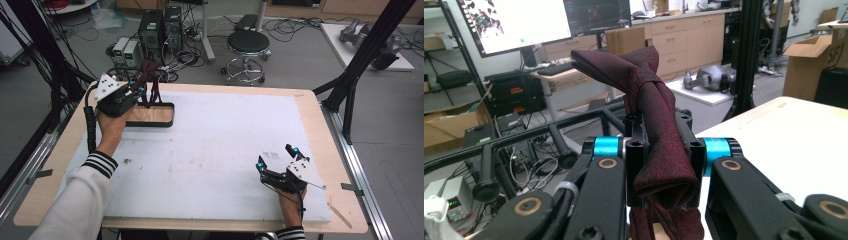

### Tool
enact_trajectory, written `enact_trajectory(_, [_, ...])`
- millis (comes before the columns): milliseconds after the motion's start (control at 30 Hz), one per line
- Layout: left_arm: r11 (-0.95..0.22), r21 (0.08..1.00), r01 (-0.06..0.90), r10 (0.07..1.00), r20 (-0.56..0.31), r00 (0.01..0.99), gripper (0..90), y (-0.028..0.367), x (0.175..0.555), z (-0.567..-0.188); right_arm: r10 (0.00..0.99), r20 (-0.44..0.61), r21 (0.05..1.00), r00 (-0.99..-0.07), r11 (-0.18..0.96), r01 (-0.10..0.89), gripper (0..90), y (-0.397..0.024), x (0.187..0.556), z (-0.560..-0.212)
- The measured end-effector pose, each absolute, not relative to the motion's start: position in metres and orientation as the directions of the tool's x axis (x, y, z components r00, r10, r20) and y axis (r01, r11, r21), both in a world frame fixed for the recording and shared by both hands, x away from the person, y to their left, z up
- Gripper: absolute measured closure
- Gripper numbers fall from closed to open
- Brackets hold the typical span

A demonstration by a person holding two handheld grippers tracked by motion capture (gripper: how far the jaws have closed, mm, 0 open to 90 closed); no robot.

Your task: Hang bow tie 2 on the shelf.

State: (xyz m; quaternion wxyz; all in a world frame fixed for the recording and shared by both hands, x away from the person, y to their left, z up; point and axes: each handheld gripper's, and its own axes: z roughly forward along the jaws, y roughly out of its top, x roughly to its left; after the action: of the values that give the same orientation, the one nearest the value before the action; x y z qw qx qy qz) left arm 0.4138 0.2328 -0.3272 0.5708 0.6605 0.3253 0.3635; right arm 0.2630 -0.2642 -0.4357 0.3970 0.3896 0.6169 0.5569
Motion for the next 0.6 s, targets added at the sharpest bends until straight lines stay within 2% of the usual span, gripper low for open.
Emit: enact_trajectory(600, [-0.153, 0.985, 0.077, 0.893, 0.104, 0.438, 78.3, 0.229, 0.413, -0.345, 0.92, -0.052, 0.995, -0.389, 0.082, 0.062, 1.5, -0.263, 0.265, -0.44])
